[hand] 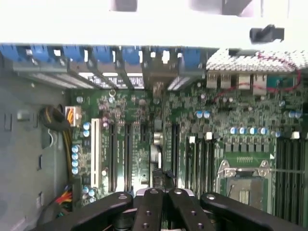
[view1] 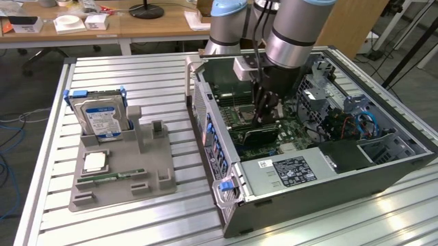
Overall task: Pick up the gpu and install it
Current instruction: 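Press down on the gpu until it lock into place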
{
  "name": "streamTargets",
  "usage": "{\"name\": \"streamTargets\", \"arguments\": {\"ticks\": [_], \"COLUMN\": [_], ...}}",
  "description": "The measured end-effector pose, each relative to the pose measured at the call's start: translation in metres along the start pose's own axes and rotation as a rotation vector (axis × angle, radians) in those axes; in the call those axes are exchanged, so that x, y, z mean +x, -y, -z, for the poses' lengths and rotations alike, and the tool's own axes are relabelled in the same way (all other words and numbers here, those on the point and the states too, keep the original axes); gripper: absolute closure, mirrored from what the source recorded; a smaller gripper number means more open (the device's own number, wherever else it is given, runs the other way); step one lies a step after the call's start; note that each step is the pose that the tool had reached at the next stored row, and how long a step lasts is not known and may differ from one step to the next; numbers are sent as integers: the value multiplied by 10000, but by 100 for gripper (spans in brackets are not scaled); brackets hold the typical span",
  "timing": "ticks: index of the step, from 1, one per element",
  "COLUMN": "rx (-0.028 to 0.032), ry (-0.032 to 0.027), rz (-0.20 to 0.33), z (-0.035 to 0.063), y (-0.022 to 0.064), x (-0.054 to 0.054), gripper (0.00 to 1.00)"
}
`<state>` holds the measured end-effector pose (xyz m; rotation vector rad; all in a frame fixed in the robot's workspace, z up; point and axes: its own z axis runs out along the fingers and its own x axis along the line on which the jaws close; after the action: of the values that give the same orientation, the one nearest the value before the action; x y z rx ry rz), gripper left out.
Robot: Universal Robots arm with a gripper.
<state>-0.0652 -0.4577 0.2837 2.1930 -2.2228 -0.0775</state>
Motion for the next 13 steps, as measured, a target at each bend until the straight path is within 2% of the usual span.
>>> {"name": "streamTargets", "arguments": {"ticks": [10, 13], "rx": [0, -1], "ry": [0, 0], "rz": [1, 2], "z": [15, 54], "y": [-432, -536], "x": [5, 6], "gripper": [89, 89]}}
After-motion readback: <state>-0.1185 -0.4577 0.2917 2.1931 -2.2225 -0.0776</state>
